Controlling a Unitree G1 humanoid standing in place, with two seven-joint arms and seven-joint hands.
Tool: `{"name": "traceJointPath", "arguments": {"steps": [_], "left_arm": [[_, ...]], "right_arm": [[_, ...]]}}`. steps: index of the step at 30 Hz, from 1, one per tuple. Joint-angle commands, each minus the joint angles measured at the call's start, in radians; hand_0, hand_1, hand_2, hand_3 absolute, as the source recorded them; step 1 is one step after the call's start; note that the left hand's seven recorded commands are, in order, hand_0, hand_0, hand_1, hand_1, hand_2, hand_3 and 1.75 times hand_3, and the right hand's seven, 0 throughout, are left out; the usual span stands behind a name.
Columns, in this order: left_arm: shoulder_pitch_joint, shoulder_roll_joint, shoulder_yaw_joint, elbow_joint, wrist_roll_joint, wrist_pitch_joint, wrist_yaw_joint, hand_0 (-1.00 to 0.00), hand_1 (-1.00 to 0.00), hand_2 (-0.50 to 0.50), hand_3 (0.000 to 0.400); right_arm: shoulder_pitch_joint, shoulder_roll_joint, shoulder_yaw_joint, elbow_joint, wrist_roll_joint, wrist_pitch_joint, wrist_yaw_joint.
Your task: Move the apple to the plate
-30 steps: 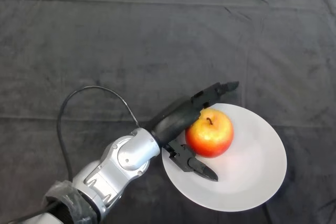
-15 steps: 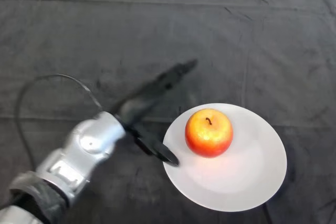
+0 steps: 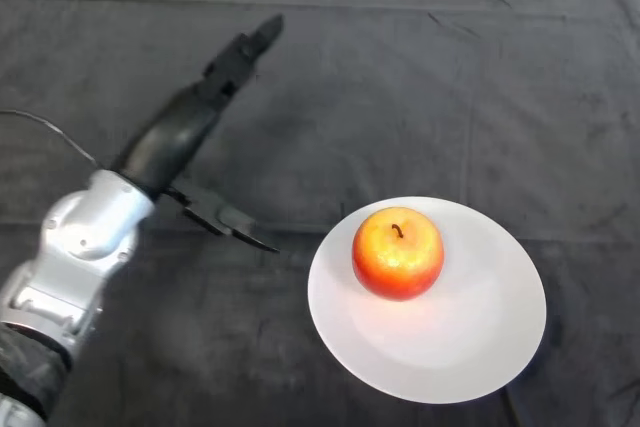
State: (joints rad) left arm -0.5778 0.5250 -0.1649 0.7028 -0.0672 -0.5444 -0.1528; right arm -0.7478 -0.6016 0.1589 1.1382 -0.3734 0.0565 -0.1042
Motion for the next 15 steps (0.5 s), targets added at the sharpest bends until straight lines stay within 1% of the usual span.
{"name": "traceJointPath", "arguments": {"steps": [1, 9, 15], "left_arm": [[-0.004, 0.046, 0.041, 0.041, -0.029, -0.036, -0.004, 0.0, 0.0, 0.0, 0.0], [-0.017, 0.09, 0.142, 0.176, -0.049, -0.097, 0.007, 0.0, 0.0, 0.0, 0.0], [-0.024, 0.122, 0.213, 0.263, -0.077, -0.123, 0.006, 0.0, 0.0, 0.0, 0.0]], "right_arm": [[0.04, -0.006, -0.0136, -0.011, 0.0091, 0.008, 0.0085], [0.037, -0.006, -0.0131, -0.007, 0.0083, 0.007, 0.008], [0.035, -0.005, -0.0126, -0.002, 0.0077, 0.005, 0.0076]]}}
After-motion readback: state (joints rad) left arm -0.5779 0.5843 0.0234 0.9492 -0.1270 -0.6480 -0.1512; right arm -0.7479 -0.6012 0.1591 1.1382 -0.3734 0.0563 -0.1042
